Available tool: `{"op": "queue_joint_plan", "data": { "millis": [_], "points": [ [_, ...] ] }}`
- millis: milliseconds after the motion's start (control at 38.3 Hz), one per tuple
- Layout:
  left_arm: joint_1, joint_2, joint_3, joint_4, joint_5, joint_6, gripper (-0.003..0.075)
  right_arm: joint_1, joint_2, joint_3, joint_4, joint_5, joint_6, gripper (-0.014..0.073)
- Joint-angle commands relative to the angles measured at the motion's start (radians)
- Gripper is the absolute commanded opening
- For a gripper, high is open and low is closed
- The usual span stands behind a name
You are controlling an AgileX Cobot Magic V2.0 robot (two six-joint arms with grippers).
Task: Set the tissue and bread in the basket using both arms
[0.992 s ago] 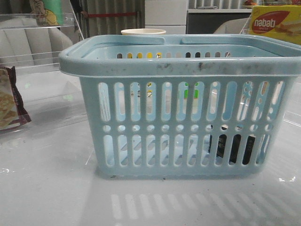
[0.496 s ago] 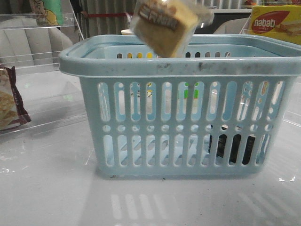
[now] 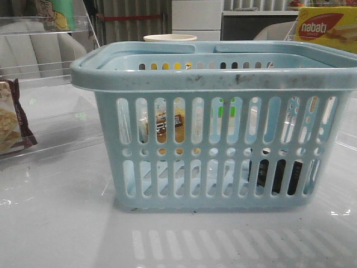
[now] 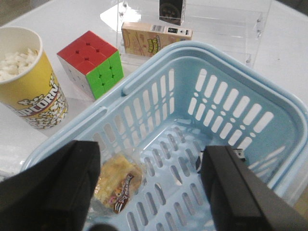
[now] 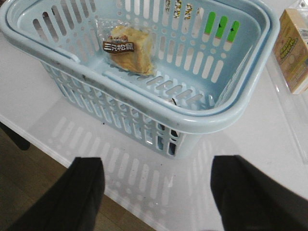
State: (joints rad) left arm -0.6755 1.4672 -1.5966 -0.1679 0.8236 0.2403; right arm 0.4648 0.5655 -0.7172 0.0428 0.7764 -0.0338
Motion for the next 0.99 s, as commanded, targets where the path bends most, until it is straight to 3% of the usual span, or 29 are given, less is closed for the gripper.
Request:
{"op": "queue_joint_plan", "data": {
  "millis": [0,157,470,783,966],
  "points": [
    [-0.012,-0.134,0.036,-0.020,-0.036,-0.004,0.0505,0.000,0.001,-0.023,-0.009,-0.072,-0.010,0.0570],
    [-0.012,-0.297,0.183,0.009,-0.034,-0.046,0.0505,0.000,0.001,-0.023,-0.009,-0.072,-0.010,0.0570],
    [-0.012,-0.662,0.497,0.266,0.032,-0.293,0.0505,0.000,0.001,-0.023,-0.009,-0.072,-0.010,0.0570],
    [-0.012,-0.979,0.729,0.307,0.057,-0.325,0.0505,0.000,0.001,-0.023,-0.009,-0.078,-0.010,0.0570],
    [-0.012,-1.040,0.802,0.359,0.055,-0.325,0.0504,-0.001,0.001,-0.023,-0.015,-0.063,-0.010,0.0570]
  ]
}}
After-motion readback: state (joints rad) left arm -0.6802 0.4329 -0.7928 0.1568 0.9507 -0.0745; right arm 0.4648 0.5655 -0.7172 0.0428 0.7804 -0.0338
